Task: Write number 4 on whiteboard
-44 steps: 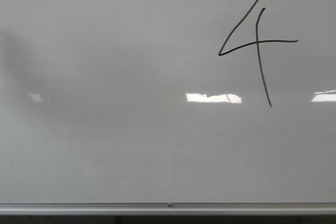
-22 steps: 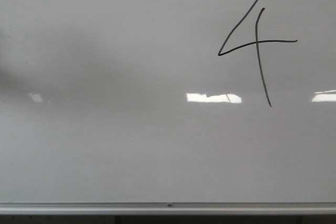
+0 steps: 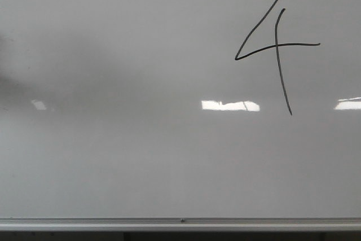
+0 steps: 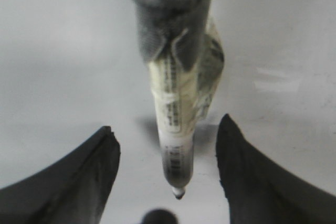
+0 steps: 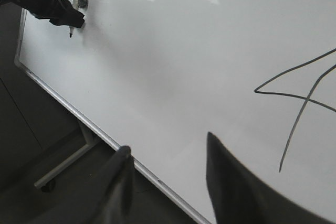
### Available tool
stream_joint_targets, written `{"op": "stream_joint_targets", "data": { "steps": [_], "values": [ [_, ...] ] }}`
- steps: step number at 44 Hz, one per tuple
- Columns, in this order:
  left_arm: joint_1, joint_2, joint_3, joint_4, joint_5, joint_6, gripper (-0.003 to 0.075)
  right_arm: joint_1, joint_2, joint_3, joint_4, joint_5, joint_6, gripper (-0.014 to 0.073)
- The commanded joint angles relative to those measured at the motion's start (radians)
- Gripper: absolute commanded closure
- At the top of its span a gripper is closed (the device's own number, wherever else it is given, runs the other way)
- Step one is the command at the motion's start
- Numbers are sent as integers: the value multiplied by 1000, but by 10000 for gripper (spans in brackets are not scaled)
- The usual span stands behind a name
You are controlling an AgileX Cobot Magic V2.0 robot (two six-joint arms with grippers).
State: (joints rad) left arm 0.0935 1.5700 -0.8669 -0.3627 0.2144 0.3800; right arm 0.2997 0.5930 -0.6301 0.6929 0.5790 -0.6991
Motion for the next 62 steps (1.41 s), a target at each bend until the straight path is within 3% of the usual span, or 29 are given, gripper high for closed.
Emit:
{"op": "stream_joint_targets", "data": {
  "steps": [1,11,24,30,42,62],
  "values": [
    [-7,-67,-32,12,-20,-9,251,-6,1,-24,35,-54,-1,245],
    [-7,-237,14,43,-2,-9,278,-6,1,-24,35,-54,-1,245],
    [-7,-650,177,43,0,-2,373,-6,1,-24,35,-52,-1,245],
    [-7,-849,271,43,0,-2,461,-6,1,-24,35,-52,-1,245],
    [-7,-1102,389,43,2,-2,739,-6,1,-24,35,-52,-1,245],
    [-7,-1139,401,41,-3,-2,741,-6,1,-24,35,-52,-1,245]
  ]
}}
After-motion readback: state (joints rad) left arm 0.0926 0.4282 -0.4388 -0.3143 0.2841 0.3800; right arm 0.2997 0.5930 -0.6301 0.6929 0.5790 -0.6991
